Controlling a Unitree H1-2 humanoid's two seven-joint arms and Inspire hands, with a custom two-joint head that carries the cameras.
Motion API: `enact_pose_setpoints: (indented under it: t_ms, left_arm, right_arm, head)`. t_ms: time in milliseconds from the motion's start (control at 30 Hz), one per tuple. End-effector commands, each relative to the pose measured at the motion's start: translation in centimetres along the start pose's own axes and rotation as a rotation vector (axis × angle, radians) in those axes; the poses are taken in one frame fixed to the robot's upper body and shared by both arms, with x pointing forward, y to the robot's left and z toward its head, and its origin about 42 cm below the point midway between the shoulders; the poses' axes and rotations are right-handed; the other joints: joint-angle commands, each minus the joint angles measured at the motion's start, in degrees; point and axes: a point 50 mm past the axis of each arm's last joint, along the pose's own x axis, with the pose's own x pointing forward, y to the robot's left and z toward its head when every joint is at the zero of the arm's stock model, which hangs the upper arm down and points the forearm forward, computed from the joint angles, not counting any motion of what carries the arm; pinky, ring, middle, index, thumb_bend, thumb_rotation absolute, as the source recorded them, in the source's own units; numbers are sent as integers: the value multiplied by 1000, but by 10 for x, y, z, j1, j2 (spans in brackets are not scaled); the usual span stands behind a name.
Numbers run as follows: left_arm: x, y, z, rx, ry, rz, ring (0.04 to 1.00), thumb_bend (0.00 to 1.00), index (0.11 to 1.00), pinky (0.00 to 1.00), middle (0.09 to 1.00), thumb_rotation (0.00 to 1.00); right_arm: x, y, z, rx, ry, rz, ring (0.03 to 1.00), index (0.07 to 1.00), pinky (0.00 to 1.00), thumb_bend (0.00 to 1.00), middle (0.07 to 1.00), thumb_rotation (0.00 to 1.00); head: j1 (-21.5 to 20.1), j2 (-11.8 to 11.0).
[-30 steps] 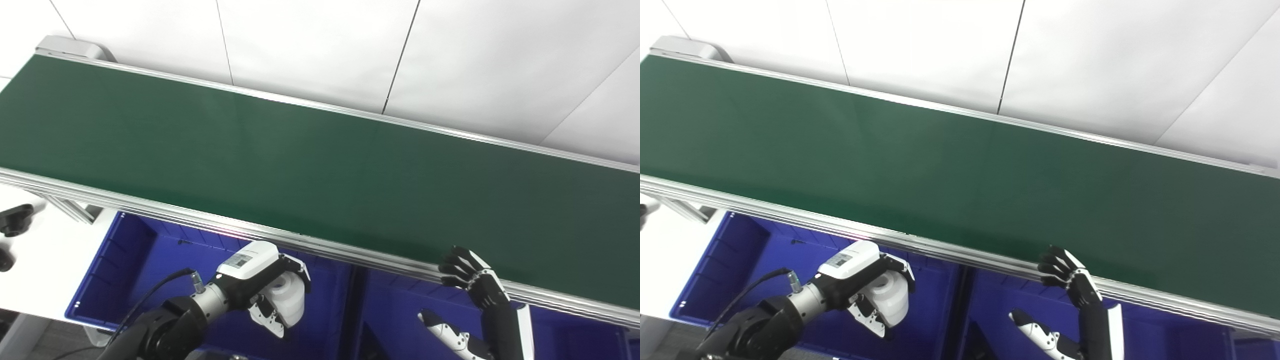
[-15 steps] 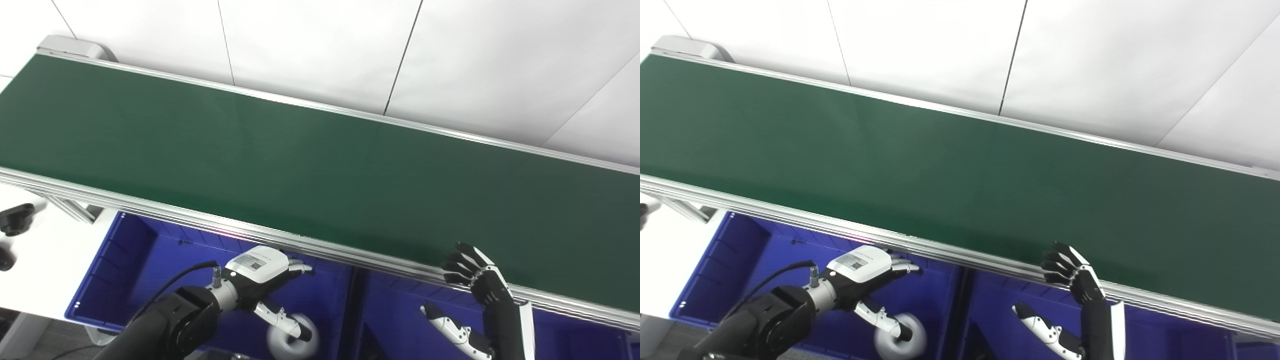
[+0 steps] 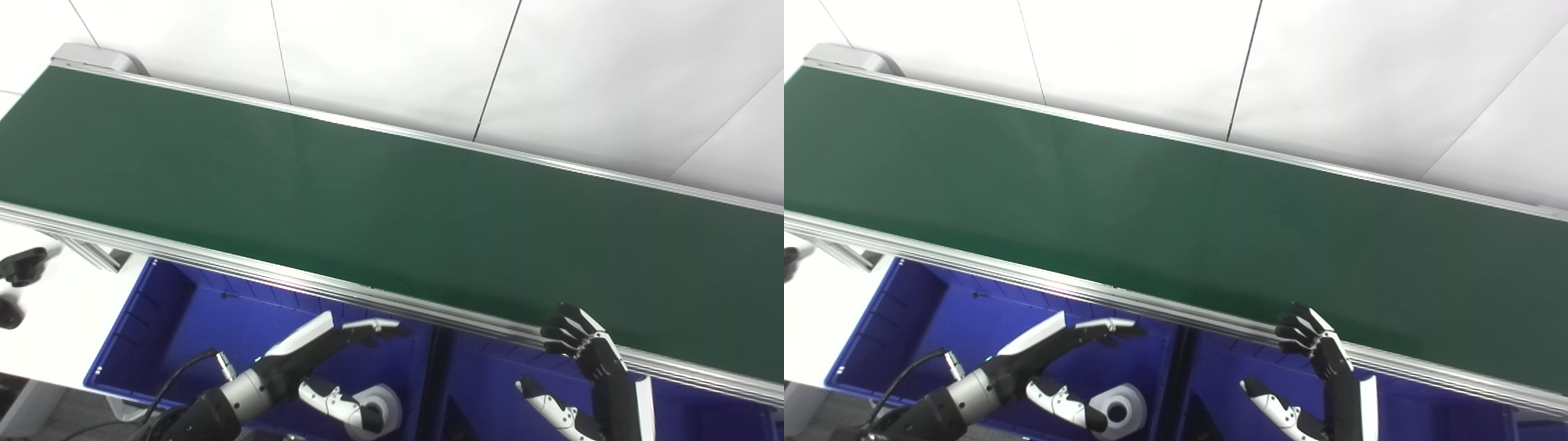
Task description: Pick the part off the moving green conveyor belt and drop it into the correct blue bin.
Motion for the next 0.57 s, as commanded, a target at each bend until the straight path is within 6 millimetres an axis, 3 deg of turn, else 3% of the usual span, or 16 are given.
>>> enact_pose_setpoints:
  t_ms: [0,200,533]
  left_arm:
    - [2,6,6,-18,-75,41,909,765,867,883,917,540]
    - [3,8,-1,-101,-93,69,921,790,871,928,905,442]
    - [3,15,-14,-179,-97,105,879,819,889,830,904,398]
  right_arm:
    - [-2,0,12,7,-77,-6,695,800,617,651,739,283]
    - [-10,8,14,-26,-59,11,692,804,615,697,757,319]
    - [-17,20,16,-89,36,79,753,809,665,751,795,317]
  head:
    - [-15,-2]
    - [-61,-3]
    - [-128,-10]
